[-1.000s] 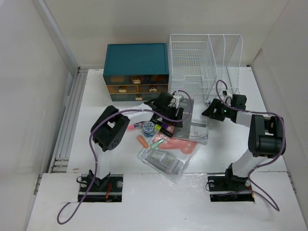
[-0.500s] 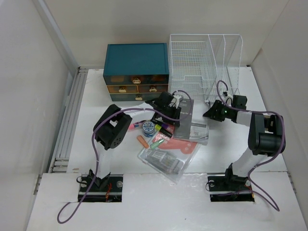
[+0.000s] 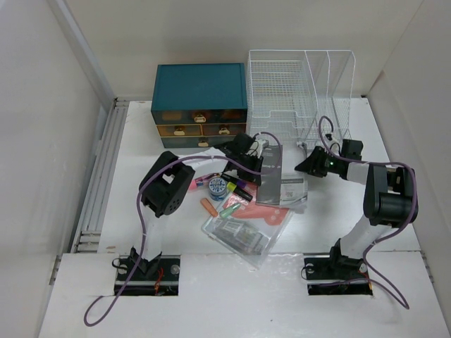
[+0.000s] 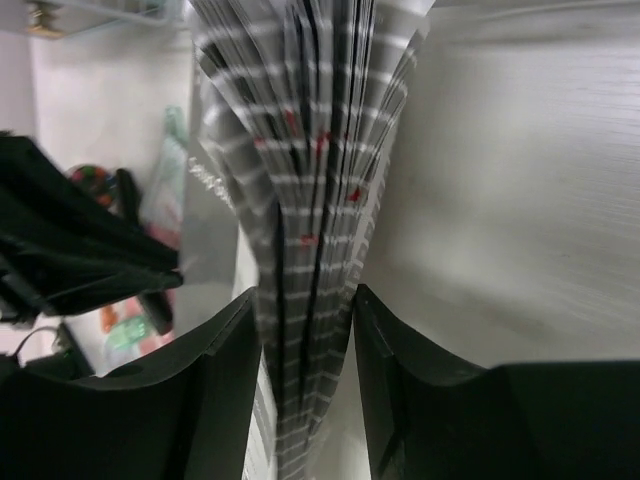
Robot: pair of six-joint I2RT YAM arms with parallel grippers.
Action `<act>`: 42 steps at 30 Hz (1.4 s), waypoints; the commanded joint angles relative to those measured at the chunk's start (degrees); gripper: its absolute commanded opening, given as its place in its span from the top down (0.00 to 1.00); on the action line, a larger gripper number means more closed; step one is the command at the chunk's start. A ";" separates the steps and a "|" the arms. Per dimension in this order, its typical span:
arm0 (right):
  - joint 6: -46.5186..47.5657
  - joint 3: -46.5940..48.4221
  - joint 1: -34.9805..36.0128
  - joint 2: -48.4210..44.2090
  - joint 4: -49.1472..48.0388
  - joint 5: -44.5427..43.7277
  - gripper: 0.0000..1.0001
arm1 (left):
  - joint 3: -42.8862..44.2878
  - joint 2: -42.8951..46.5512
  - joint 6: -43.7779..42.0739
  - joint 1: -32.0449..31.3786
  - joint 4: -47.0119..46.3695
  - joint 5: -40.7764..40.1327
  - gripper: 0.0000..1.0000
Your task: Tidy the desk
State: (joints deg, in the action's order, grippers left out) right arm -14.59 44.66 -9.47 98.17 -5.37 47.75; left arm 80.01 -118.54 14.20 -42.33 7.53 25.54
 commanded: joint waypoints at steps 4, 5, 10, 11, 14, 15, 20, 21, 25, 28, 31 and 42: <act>-1.32 0.69 1.39 -1.49 -2.28 14.64 0.55 | 2.61 -2.39 -1.19 -2.41 -0.76 4.60 0.92; -1.32 0.69 1.91 -1.49 -2.28 14.66 0.58 | 3.22 -2.40 -1.19 -2.41 -0.76 4.61 0.93; 0.43 1.21 1.92 -3.94 -2.28 15.89 1.00 | 3.75 -2.92 -1.19 -2.41 -0.76 5.13 0.99; 1.05 1.21 1.92 -4.91 -2.28 15.89 1.00 | 3.75 -2.40 -1.71 -2.41 -0.24 5.13 0.99; 2.37 1.21 1.92 -10.34 -2.28 14.75 1.00 | 3.75 -0.91 -1.72 -2.41 -0.23 4.61 0.99; 3.07 1.21 1.92 -11.85 -1.50 14.22 1.00 | 3.75 -0.29 -2.32 -2.41 0.64 3.91 0.99; 15.08 7.96 1.92 -19.93 13.66 12.46 1.00 | 4.46 7.87 -2.95 -2.41 1.87 1.35 0.90; 17.73 9.55 1.92 -20.56 17.28 11.85 1.00 | 4.46 9.28 -3.47 -2.41 1.87 -0.12 0.87; 26.70 15.97 1.92 -21.87 29.34 11.84 1.00 | 2.88 16.40 -3.47 -2.41 1.27 -0.14 0.72; 30.23 18.18 1.92 -23.89 33.66 12.45 1.00 | 1.21 22.29 -2.86 -1.19 0.56 0.39 0.69; 31.11 18.70 1.92 -27.31 33.06 13.07 1.00 | 0.68 27.74 -2.34 -0.39 0.03 0.39 0.63; 17.69 30.65 1.92 -27.77 21.47 15.89 1.00 | -5.54 44.88 -2.86 7.16 0.03 -0.93 0.57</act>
State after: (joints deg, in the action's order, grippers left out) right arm 9.23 69.32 -7.84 71.75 26.79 58.00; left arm 77.60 -77.95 12.03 -37.28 8.27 25.23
